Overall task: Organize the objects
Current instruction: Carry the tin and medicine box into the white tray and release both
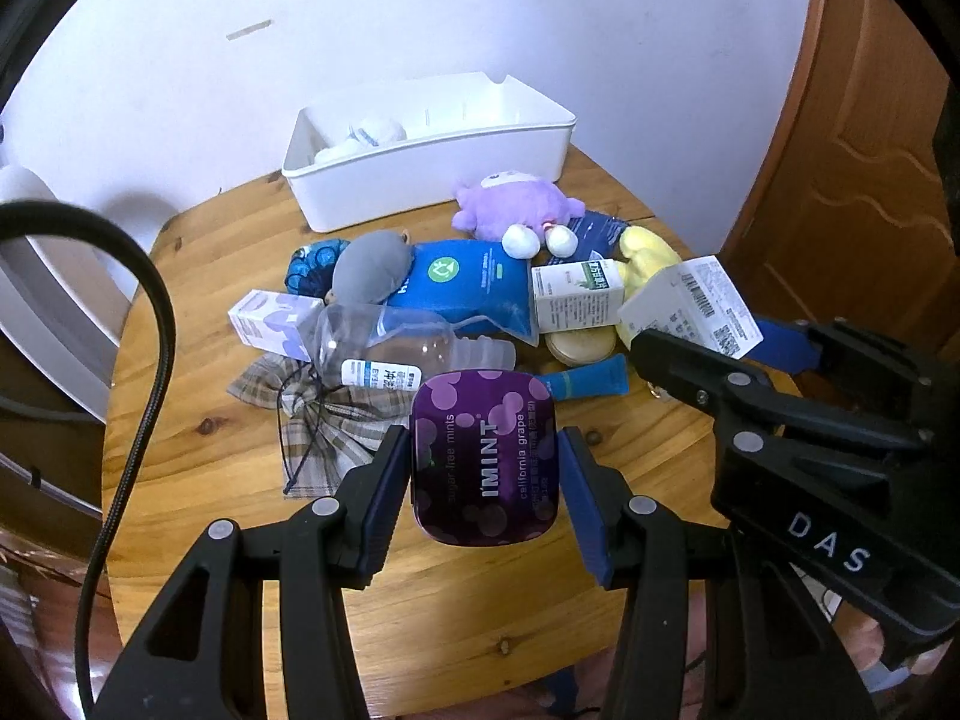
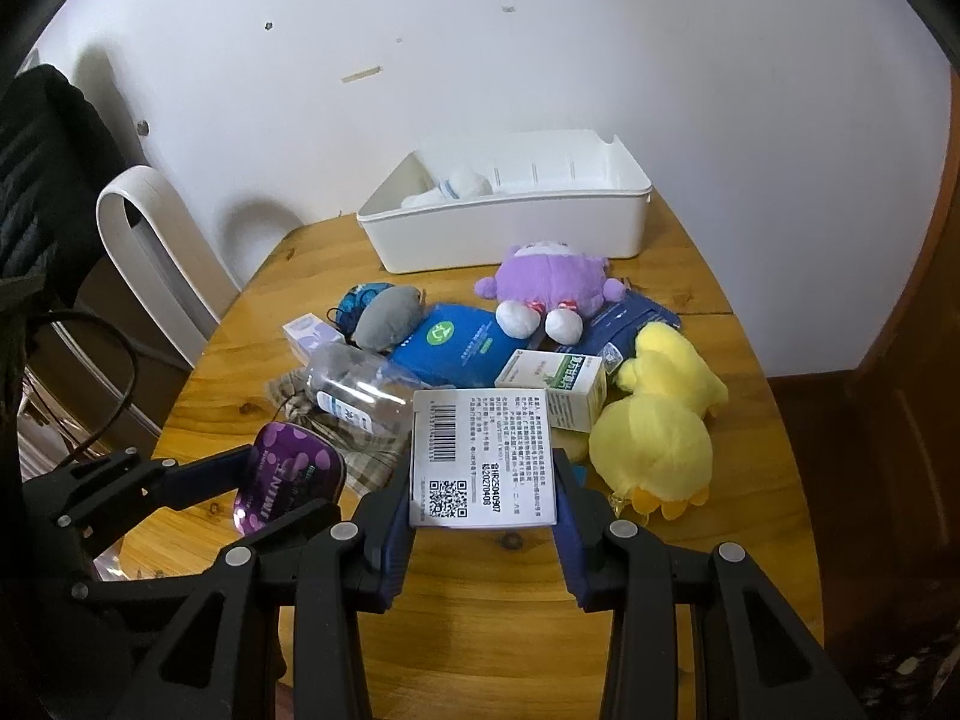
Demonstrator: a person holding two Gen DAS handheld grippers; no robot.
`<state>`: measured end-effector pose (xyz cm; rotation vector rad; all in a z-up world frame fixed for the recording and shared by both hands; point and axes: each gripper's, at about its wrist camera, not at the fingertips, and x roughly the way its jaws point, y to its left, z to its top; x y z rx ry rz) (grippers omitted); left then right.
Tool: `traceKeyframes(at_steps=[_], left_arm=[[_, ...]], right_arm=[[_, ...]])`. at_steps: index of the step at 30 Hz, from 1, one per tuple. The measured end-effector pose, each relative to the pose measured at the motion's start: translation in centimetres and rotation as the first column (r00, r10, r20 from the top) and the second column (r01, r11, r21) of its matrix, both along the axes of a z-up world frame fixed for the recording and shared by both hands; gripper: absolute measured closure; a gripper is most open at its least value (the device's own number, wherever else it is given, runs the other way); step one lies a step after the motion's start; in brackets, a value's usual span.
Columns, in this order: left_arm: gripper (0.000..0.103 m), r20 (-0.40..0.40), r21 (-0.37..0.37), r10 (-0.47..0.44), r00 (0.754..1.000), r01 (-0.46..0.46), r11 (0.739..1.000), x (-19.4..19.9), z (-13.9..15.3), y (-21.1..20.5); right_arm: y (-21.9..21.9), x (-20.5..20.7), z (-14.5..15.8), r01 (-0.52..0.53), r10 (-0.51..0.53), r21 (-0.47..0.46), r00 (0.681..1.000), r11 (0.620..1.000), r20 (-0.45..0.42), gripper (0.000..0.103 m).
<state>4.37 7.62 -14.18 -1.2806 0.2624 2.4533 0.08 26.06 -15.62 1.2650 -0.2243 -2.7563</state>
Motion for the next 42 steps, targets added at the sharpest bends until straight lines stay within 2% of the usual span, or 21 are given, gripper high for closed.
traceKeyframes(at_steps=[8,15,19,26,32,38,42], left_arm=[[0.050,-0.007,0.013,0.017,1.000,-0.017,1.000,-0.9,1.3,-0.8],[0.050,-0.075,0.027,0.028,0.997,-0.026,0.999,-4.6,6.3,-0.9],[0.050,-0.129,0.034,0.043,0.991,-0.039,0.999,-7.8,9.8,-0.7],[0.050,-0.186,0.022,0.081,0.979,-0.078,0.997,-13.9,14.0,0.1],[0.050,-0.226,0.065,0.119,0.967,-0.107,0.992,-19.2,17.7,1.0],[0.050,-0.205,0.090,0.142,0.968,-0.126,0.988,-23.5,18.9,2.5],[0.050,-0.172,0.097,0.160,0.972,-0.144,0.985,-26.5,18.1,3.4]], right_arm=[[0.5,0.3,1.2,0.019,-0.019,0.007,1.000,1.000,-0.021,0.062],[1.8,-1.3,3.7,0.041,-0.039,0.024,0.997,0.999,-0.067,0.062],[2.8,-3.7,5.7,0.051,-0.049,0.024,0.995,0.998,-0.091,0.062],[4.4,-9.3,10.2,0.084,-0.075,0.055,0.984,0.995,-0.159,0.062],[5.3,-14.1,13.7,0.105,-0.090,0.069,0.976,0.992,-0.196,0.062],[5.7,-18.4,16.2,0.103,-0.089,0.062,0.976,0.993,-0.197,0.062],[5.7,-21.1,17.4,0.093,-0.077,0.080,0.979,0.992,-0.186,0.062]])
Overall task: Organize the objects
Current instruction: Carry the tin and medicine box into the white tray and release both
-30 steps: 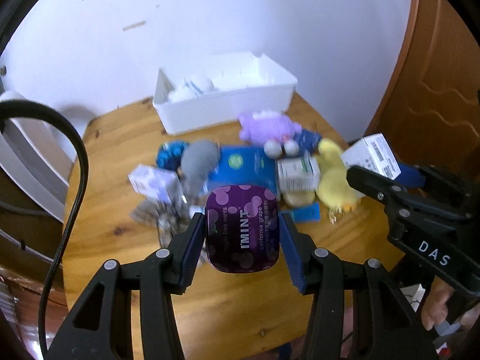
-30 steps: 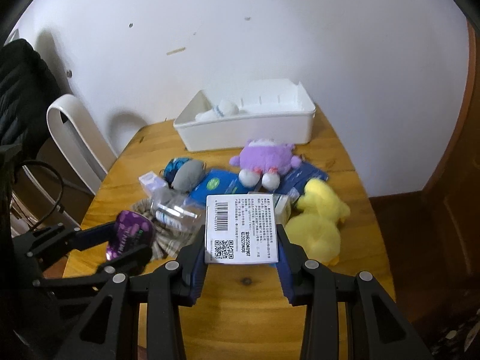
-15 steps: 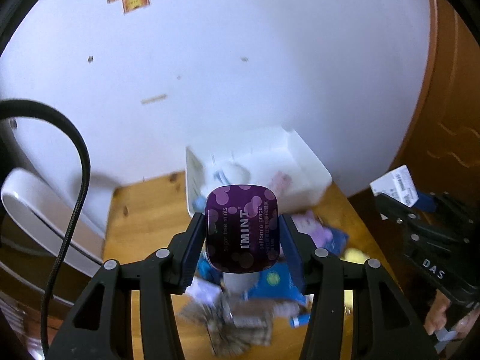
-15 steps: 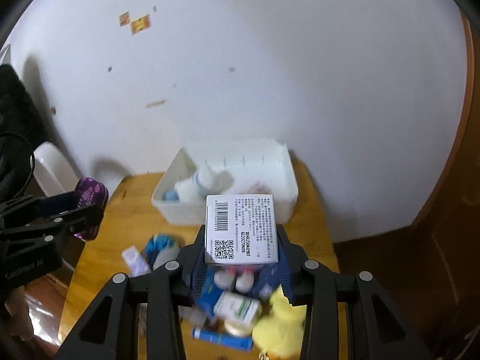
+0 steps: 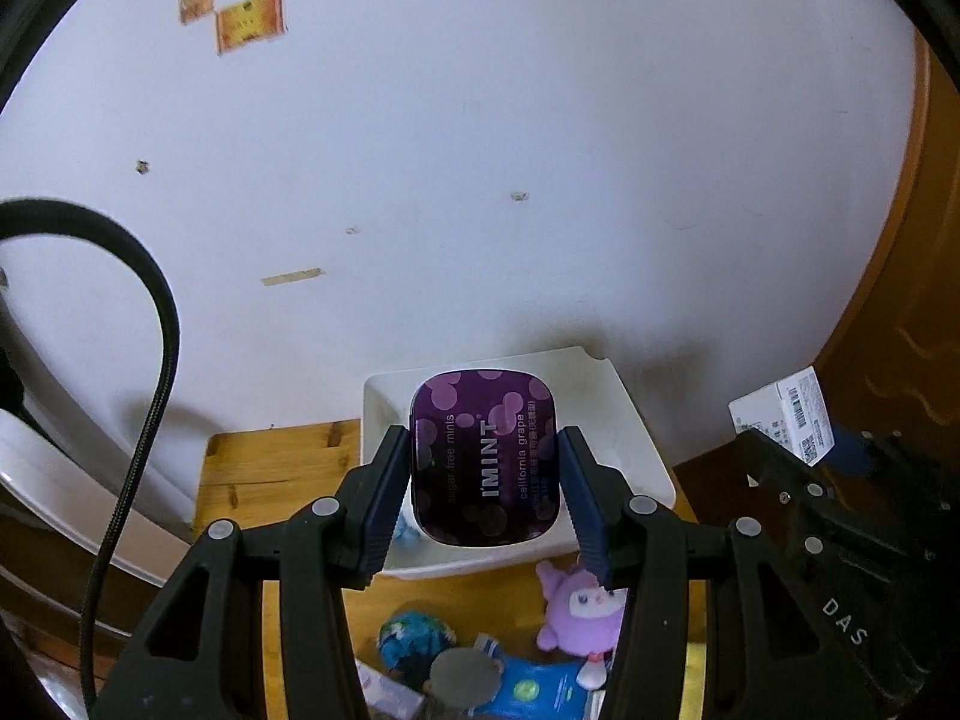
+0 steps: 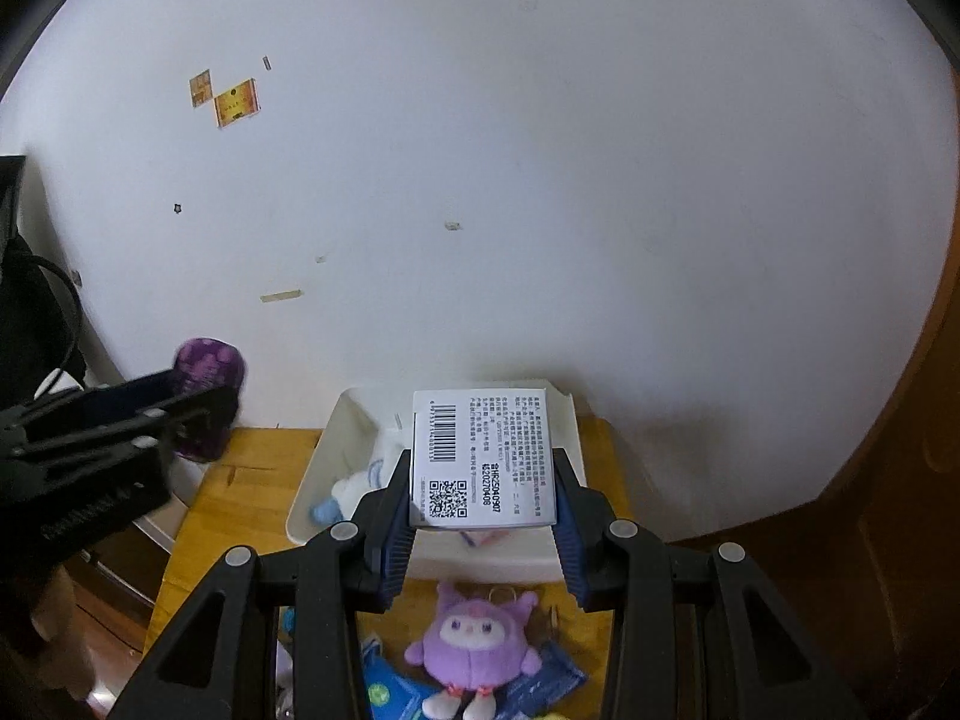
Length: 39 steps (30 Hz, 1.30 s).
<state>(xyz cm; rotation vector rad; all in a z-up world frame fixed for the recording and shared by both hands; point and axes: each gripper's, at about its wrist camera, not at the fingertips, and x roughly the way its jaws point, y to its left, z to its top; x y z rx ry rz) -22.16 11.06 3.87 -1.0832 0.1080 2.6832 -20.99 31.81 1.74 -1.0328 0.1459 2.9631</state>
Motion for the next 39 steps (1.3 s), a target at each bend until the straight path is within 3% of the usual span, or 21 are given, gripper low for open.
traceKeyframes(at_steps=[5,14,18,23,26,29,30,31,32,36,39], left_arm=[[0.049,0.038,-0.041,0.019,0.999,-0.017,0.999,-3.6,-3.1,1.2],[0.049,0.158,-0.064,0.049,0.986,-0.040,0.997,-10.3,-11.1,1.9],[0.049,0.228,-0.039,0.064,0.972,-0.056,0.998,-13.0,-14.1,2.3],[0.049,0.246,-0.055,0.059,0.968,-0.047,0.997,-14.9,-16.5,4.3],[0.049,0.253,-0.075,0.059,0.966,-0.041,0.996,-15.7,-17.5,5.2],[0.048,0.319,-0.080,0.061,0.946,-0.037,0.996,-16.8,-18.9,5.5],[0.048,0.340,-0.086,0.068,0.938,-0.041,0.995,-16.9,-19.1,5.5],[0.048,0.350,-0.098,0.076,0.934,-0.044,0.994,-17.0,-19.1,5.6],[0.048,0.346,-0.116,0.087,0.934,-0.049,0.992,-16.9,-19.0,5.7],[0.037,0.277,-0.187,0.100,0.956,-0.049,0.981,-16.1,-17.2,5.7],[0.035,0.241,-0.253,0.108,0.965,-0.045,0.967,-15.3,-15.9,5.5]], right_arm=[[0.1,-4.6,-0.6,-0.001,-0.001,0.032,0.998,0.999,0.062,0.062],[-0.5,-12.7,-9.5,0.015,-0.038,0.085,0.963,0.996,0.268,0.062],[-0.6,-15.2,-13.0,0.017,-0.050,0.103,0.942,0.995,0.333,0.062],[0.1,-17.5,-16.6,0.031,-0.085,0.142,0.916,0.989,0.391,0.062],[0.2,-18.1,-18.1,0.029,-0.093,0.158,0.906,0.987,0.414,0.062],[0.0,-18.1,-19.6,0.028,-0.100,0.168,0.896,0.985,0.433,0.060],[0.1,-18.2,-19.8,0.027,-0.098,0.164,0.893,0.986,0.440,0.057],[0.3,-18.1,-20.1,0.028,-0.095,0.154,0.889,0.988,0.448,0.046],[0.6,-17.8,-20.0,0.034,-0.096,0.144,0.889,0.989,0.448,0.038],[0.1,-17.5,-19.9,0.027,-0.083,0.133,0.898,0.991,0.432,0.037],[-0.3,-17.8,-19.3,0.016,-0.076,0.141,0.896,0.990,0.437,0.037]])
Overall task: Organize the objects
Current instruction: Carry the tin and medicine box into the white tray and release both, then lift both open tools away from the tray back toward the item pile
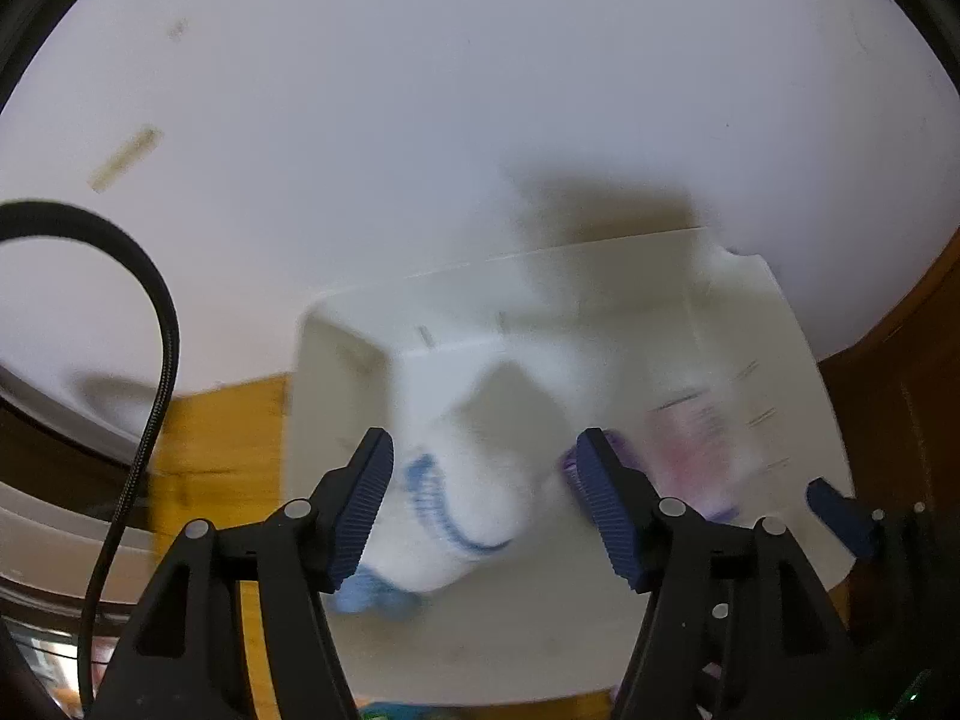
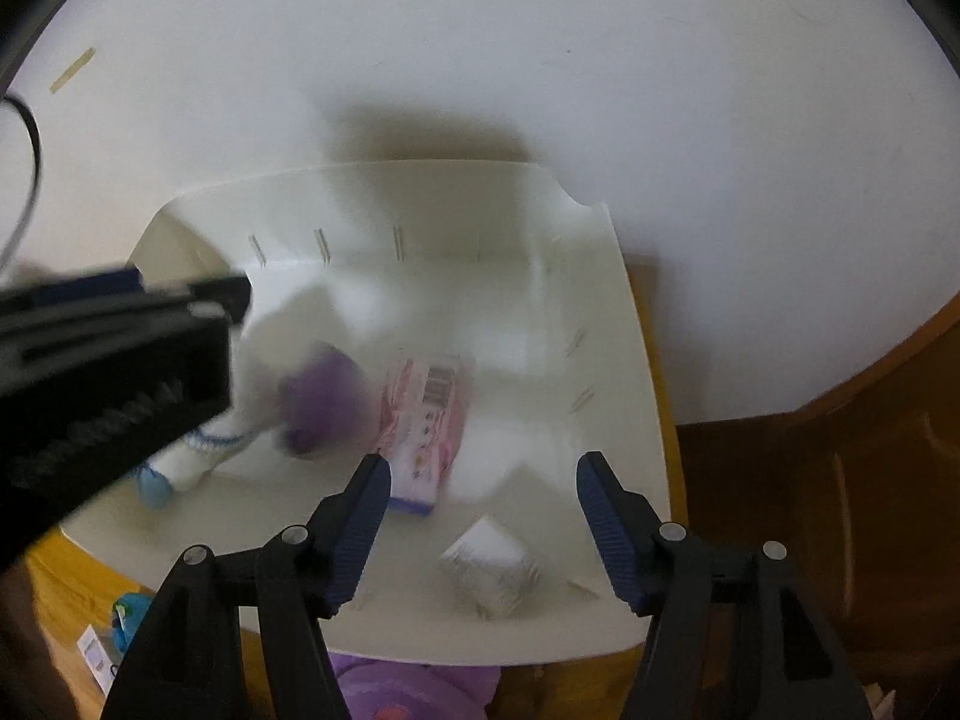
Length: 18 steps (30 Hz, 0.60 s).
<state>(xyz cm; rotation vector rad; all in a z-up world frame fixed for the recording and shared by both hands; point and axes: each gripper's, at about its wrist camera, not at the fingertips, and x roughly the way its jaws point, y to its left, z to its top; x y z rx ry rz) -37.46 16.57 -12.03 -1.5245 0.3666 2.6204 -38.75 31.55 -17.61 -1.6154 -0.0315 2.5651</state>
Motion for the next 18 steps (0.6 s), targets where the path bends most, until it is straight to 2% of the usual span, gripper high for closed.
traceKeyframes(at_steps=[3,9,18], left_arm=[[0.035,-0.025,-0.009,0.012,1.000,-0.012,1.000,0.3,2.0,-0.2],[0.027,-0.115,0.061,0.022,0.993,-0.015,0.998,2.4,7.6,-2.3],[0.027,-0.165,0.030,-0.010,0.986,0.015,0.999,7.5,10.5,-4.9]], right_arm=[[-0.8,0.3,0.5,-0.012,0.012,-0.003,1.000,1.000,-0.003,0.037],[-1.7,1.8,2.3,-0.002,0.000,-0.036,0.999,0.999,-0.046,0.037],[-2.0,5.6,5.6,0.015,-0.019,-0.042,0.994,0.999,-0.105,0.037]])
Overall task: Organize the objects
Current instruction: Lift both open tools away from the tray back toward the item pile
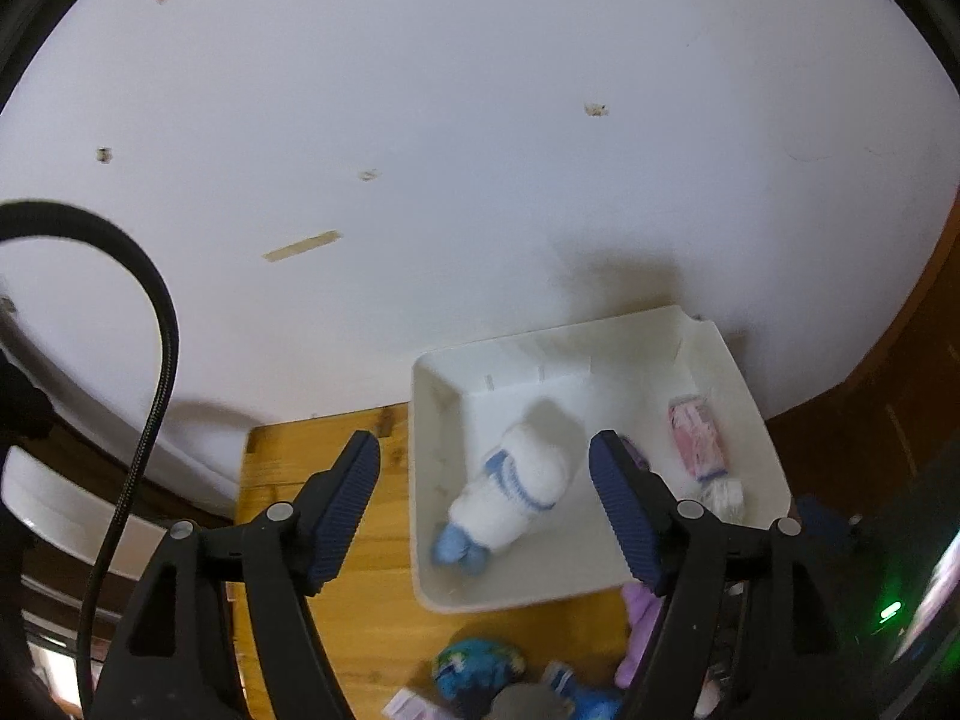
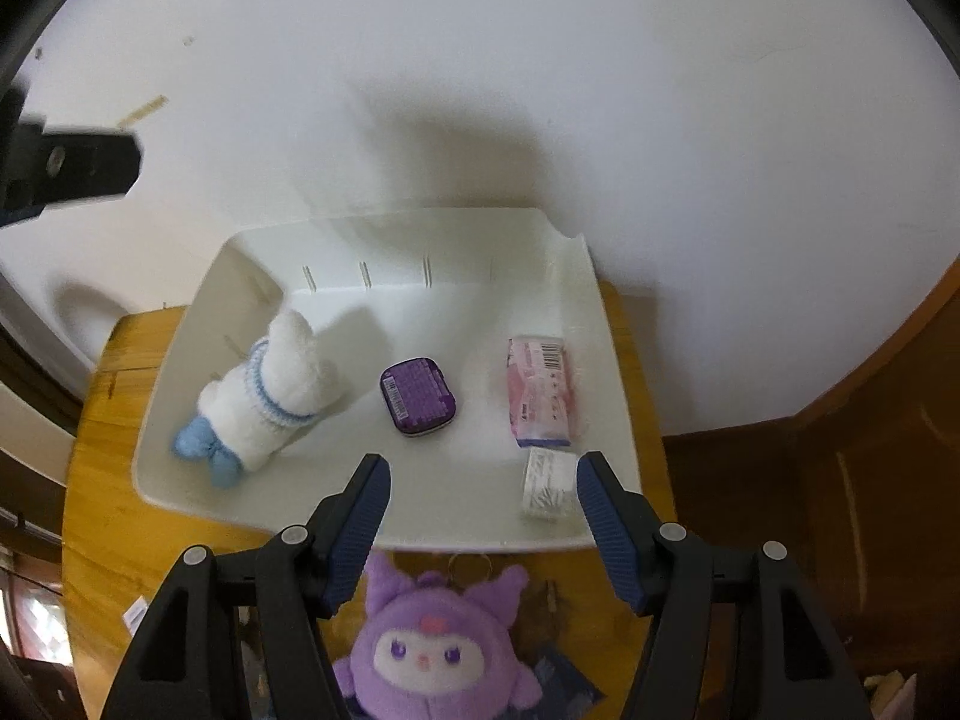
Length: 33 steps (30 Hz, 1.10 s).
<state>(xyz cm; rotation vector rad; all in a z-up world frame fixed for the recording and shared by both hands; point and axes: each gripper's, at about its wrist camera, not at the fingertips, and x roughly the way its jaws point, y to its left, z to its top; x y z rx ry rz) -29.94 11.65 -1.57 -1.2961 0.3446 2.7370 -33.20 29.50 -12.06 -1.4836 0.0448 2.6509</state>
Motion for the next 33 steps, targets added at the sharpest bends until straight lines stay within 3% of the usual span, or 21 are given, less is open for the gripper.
traceKeyframes(at_steps=[14,21,27,33], left_arm=[[0.027,-0.047,0.028,0.020,0.999,-0.019,0.999,8.0,4.3,-4.6],[0.027,-0.025,0.059,-0.005,1.000,0.007,0.998,11.6,4.6,-5.2],[0.027,-0.002,0.072,-0.109,0.994,0.109,0.992,15.5,3.8,-3.3],[0.027,-0.017,0.068,-0.264,0.964,0.264,0.962,19.6,3.4,0.0]], right_arm=[[-1.2,9.8,7.9,-0.059,0.058,-0.007,0.988,0.998,-0.143,0.037],[-2.1,14.6,10.8,-0.104,0.102,0.001,0.973,0.995,-0.209,0.033],[-2.1,18.8,12.0,-0.142,0.143,0.024,0.960,0.990,-0.241,0.032],[-0.8,23.0,12.1,-0.139,0.144,0.036,0.952,0.990,-0.270,0.027]])
